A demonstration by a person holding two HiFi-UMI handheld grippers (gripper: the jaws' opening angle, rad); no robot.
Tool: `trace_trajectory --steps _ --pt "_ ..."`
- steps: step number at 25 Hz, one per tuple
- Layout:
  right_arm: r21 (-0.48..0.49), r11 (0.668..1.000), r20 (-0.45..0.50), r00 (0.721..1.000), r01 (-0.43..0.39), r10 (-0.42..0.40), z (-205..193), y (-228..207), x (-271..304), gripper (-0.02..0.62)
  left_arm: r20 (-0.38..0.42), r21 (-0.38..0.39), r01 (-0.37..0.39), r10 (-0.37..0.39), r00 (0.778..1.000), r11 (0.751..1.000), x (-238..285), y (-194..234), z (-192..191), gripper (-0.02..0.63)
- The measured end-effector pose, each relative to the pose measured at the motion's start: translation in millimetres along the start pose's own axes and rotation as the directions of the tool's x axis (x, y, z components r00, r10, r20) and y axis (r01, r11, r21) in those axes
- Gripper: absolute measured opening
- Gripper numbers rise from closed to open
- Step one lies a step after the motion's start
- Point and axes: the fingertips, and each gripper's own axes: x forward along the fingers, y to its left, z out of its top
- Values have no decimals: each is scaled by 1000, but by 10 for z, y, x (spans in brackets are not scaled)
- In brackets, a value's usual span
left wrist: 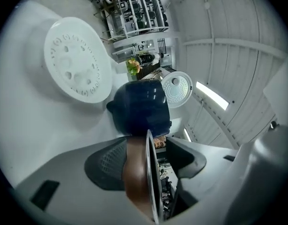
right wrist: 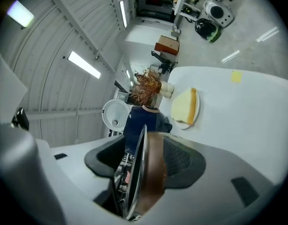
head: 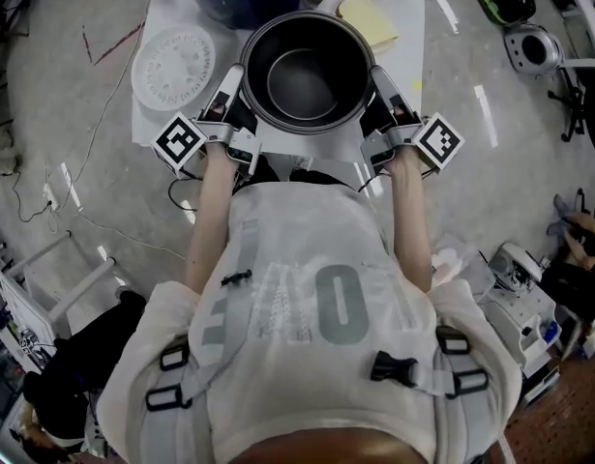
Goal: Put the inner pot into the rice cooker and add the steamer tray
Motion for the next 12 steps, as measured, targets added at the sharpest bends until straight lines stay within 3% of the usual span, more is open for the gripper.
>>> trace_trajectory --steps 4,8,12 --pt "33 999 -9 1000 22 -21 -25 -58 36 198 -18 -3 -3 3 1000 1000 35 8 -53 224" --pt "43 997 -4 998 60 -60 -30 -127 30 86 -32 7 -21 21 999 1000 43 41 -73 146" --pt "43 997 -1 998 57 -57 6 -81 32 49 -39 7 -17 17 999 1000 82 -15 -81 68"
